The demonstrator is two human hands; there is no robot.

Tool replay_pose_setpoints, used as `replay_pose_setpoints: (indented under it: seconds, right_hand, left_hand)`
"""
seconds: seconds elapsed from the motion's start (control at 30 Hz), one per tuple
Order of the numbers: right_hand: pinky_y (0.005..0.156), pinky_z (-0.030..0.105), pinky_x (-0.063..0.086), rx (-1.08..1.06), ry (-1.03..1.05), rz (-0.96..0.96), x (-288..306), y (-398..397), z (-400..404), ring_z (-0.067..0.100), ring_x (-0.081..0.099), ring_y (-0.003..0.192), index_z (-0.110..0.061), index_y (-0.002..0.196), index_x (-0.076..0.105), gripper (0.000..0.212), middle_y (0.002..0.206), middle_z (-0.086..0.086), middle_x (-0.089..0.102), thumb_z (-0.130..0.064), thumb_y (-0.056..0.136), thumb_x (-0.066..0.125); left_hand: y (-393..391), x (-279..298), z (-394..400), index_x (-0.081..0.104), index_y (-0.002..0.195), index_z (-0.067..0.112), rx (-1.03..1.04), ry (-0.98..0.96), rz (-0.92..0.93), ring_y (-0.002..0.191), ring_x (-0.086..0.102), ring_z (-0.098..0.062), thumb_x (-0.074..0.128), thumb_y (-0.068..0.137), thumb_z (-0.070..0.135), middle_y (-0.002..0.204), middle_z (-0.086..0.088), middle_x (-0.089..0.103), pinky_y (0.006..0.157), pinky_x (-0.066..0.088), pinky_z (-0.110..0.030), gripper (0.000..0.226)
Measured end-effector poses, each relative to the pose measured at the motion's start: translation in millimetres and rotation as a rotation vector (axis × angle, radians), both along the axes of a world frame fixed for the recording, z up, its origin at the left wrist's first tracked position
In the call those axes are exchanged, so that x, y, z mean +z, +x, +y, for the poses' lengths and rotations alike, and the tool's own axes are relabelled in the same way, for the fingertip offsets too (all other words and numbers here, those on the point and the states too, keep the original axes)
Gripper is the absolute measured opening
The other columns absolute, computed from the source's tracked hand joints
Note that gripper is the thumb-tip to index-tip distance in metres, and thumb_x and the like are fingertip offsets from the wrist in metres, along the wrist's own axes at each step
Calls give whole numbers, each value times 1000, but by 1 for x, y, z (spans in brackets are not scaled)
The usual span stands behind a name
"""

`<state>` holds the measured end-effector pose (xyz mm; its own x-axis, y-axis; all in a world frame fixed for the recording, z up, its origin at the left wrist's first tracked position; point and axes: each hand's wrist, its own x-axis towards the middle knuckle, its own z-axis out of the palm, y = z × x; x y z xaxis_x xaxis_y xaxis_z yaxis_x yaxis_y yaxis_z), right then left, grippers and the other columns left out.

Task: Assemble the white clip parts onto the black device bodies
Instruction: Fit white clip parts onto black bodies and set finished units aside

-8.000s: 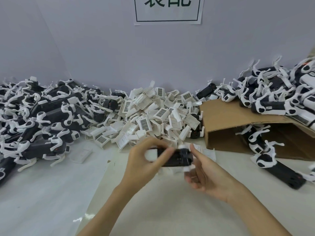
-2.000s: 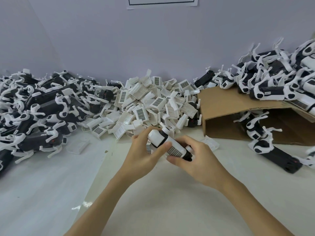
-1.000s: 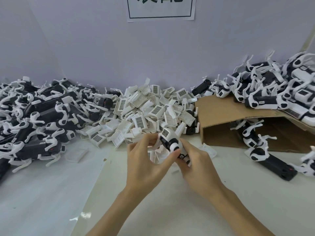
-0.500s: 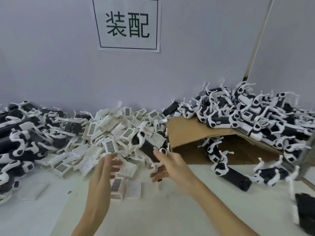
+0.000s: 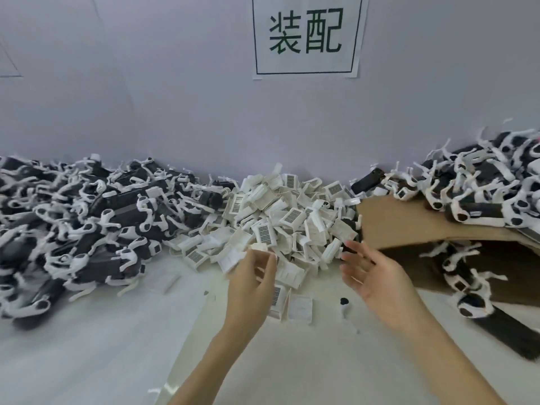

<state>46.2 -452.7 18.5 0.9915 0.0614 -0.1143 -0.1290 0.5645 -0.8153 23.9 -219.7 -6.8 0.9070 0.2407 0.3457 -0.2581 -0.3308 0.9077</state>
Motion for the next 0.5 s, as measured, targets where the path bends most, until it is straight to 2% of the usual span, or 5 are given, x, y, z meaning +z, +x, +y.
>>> replay_pose_setpoints:
  seconds: [0.1,0.2,0.27,0.4,0.5]
  right_hand:
    - [56,25,58,36,59,31,-29,1,21,16,68,63,-11,96,82,30,83,6,72,-28,103,58]
    - [58,28,60,94,52,19,-44,3,27,18,69,64,-5,109,77,29,83,8,71,-27,101,59]
    - [58,28,60,119,47,20,-50,4,29,19,70,64,-3,113,74,31,82,10,71,-27,102,57]
    - [60,29,61,144,68,27,-52,8,31,21,70,65,-1,114,72,32,80,12,70,-26,104,55]
    - [59,30,62,147,69,27,-51,7,31,21,70,64,0,113,71,34,79,13,70,-28,104,55]
  left_hand:
    - [13,-7,18,65,106,26,113,197,-64,103,60,-16,60,105,28,104,10,66,89,50,-35,6]
    - [38,-11,55,64,124,13,367,458,-32,119,49,-28,60,104,18,121,-4,62,103,40,-39,22]
    - [57,-9,81,61,132,5,478,647,25,121,46,-36,60,99,9,127,-15,58,105,35,-42,33]
    - [100,12,127,44,146,3,507,1032,97,132,41,-40,60,98,12,151,-22,41,110,35,-42,52]
    - [129,42,149,34,158,12,452,1172,111,141,39,-44,66,93,11,160,-19,34,113,43,-52,72]
